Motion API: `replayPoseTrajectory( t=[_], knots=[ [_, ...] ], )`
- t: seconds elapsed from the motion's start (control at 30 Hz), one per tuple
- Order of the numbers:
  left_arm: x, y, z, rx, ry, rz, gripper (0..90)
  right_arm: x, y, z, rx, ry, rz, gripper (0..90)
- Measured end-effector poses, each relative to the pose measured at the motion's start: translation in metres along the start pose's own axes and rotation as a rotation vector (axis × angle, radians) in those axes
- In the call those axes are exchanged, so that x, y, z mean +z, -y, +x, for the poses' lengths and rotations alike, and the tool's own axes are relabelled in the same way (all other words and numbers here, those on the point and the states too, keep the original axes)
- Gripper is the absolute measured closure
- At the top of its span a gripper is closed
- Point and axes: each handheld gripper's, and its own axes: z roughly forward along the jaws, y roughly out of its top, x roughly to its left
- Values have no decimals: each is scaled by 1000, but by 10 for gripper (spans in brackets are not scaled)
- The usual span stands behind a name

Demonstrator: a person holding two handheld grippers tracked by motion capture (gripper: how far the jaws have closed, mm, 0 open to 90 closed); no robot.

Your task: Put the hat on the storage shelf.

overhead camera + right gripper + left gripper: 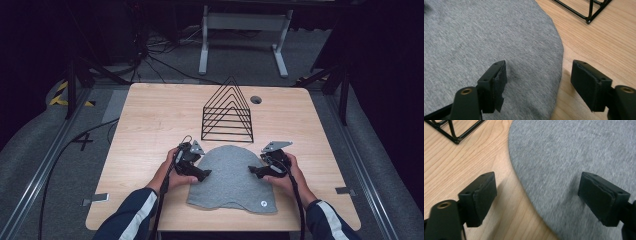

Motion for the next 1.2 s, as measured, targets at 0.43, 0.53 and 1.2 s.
replayPoseTrajectory(
  t=[0.43,0.53,1.2],
  knots=[
    [-4,-7,-11,22,56,14,557,-4,-5,12,-26,-77,37,744],
    [-4,-6,-12,31,96,6,694,-4,-4,12,-23,-104,26,807],
    [-76,-49,-13,163,30,-218,831,-79,-34,7,-78,-88,-249,844]
  ],
)
